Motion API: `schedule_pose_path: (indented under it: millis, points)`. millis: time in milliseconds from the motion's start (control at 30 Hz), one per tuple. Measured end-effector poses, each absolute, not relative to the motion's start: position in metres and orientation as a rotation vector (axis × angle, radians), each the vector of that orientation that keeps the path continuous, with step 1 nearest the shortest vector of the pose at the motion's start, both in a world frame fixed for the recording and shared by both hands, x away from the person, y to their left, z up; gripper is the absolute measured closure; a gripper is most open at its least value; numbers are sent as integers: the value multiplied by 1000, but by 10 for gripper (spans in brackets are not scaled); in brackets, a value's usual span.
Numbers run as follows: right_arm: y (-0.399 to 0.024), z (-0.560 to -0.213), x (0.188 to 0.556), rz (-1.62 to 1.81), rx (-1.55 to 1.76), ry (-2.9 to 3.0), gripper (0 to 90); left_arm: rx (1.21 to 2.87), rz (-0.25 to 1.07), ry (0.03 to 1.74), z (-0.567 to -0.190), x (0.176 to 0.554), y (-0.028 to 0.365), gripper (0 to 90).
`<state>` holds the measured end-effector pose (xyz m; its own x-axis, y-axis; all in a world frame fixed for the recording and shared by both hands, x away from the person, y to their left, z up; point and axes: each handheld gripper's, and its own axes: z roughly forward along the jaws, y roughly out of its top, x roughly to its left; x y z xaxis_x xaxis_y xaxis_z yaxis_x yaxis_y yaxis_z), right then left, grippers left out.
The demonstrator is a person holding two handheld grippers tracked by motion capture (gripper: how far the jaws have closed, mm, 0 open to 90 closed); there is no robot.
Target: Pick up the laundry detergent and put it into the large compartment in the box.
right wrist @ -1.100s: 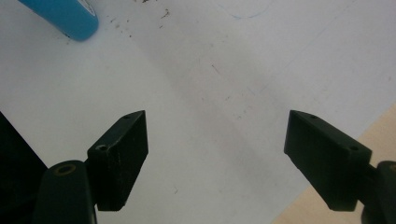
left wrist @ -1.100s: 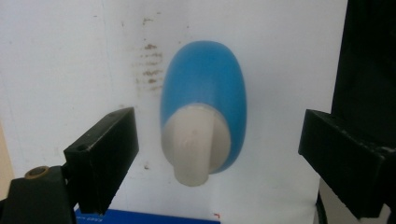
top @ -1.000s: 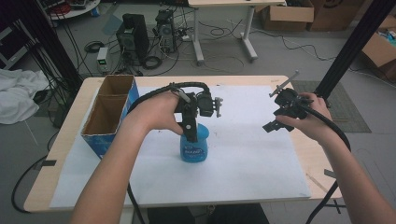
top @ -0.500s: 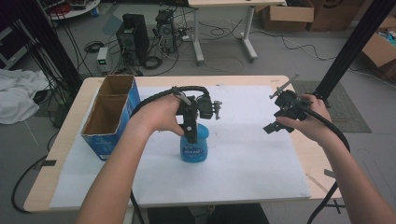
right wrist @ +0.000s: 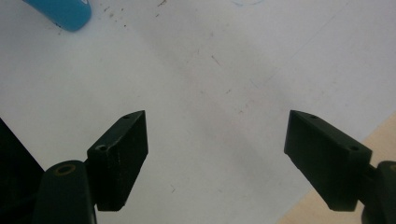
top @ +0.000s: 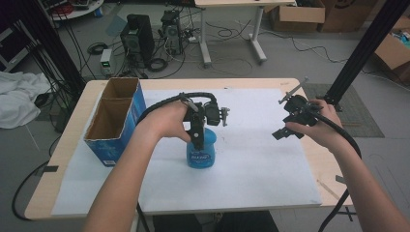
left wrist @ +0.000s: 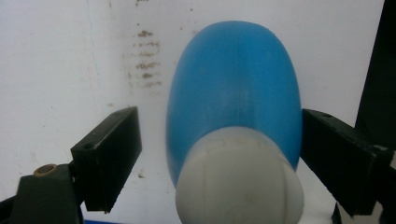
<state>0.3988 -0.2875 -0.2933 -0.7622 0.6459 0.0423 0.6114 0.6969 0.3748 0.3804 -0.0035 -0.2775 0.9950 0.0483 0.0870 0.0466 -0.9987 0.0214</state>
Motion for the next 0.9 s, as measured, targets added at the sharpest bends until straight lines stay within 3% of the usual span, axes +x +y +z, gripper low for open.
schedule_pose_path:
  millis: [900]
  points:
    - [-288,-298,400,574,1051,2815,216,3123,136,72,-282,382,-4,243]
